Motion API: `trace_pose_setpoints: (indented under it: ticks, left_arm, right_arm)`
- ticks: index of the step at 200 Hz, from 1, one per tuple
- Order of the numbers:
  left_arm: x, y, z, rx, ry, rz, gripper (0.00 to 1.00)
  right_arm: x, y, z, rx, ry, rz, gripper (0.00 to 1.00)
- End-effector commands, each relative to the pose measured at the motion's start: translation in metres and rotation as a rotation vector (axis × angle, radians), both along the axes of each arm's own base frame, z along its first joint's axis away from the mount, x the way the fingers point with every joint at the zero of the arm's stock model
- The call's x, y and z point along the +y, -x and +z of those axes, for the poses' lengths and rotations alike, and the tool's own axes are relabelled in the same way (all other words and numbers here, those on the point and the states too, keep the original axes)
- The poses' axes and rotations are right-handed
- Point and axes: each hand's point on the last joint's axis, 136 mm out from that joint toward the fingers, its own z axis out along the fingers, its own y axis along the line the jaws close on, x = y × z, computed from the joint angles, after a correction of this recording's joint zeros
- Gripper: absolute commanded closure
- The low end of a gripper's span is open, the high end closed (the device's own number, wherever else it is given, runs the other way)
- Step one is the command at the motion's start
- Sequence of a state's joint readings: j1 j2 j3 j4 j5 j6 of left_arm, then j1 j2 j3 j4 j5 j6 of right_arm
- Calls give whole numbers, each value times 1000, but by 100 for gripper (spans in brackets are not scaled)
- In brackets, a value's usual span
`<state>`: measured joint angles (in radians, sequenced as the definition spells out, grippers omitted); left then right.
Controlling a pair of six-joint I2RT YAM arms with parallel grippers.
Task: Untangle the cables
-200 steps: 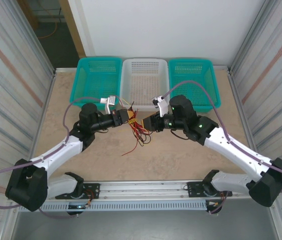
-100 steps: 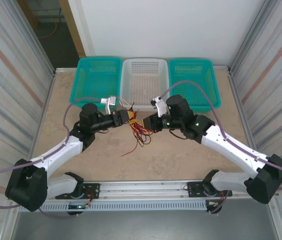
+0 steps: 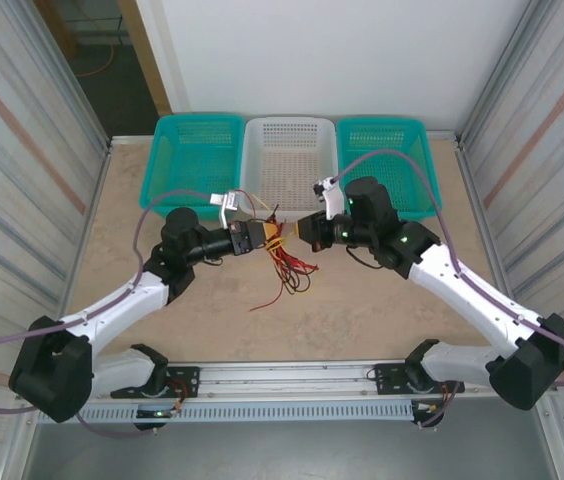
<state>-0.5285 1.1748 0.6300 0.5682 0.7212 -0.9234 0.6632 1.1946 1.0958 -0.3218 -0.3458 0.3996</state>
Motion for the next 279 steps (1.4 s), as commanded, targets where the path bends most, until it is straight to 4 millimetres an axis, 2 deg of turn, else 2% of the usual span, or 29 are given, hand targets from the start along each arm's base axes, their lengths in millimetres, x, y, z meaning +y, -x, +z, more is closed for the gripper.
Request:
trace_pose_setpoints:
  ticks: [1,34,56,69,101,143,189,206,232,253,270,279]
  left_arm:
    - [-11,39,69,-171,153,-157,100]
    - [-14,70,120,-286,328,-229,100]
    - [-25,87,141,-346,385,-268,100]
    - [-22,85,152,-378,428,-220,100]
    - [4,69,173,-440,541,-57,100]
    - [28,38,170,-410,611,126,100]
    - [59,4,134,-313,598,386,100]
    - [62,0,130,-302,608,412,100]
    - [62,-3,133,-291,655,416,100]
    - [56,-2,139,-299,660,398,100]
    - [56,-2,140,-304,660,408,100]
    - [59,-4,137,-299,657,434,100]
  right_arm:
    - [-6,-24,30,-37,-105,-14,100]
    - [-16,-48,29,34,-246,-29,100]
    - [-14,-55,27,66,-310,-11,100]
    - [-13,-57,25,78,-337,-13,100]
    - [-13,-54,10,127,-417,-14,100]
    - [-11,-35,-18,180,-419,-15,100]
    - [-13,-11,-31,192,-394,-16,100]
    - [-3,-4,-38,207,-389,5,100]
    - [24,8,-49,230,-415,61,100]
    - [39,9,-53,246,-444,83,100]
    - [37,1,-56,252,-445,39,100]
    - [27,-6,-58,242,-428,-21,87]
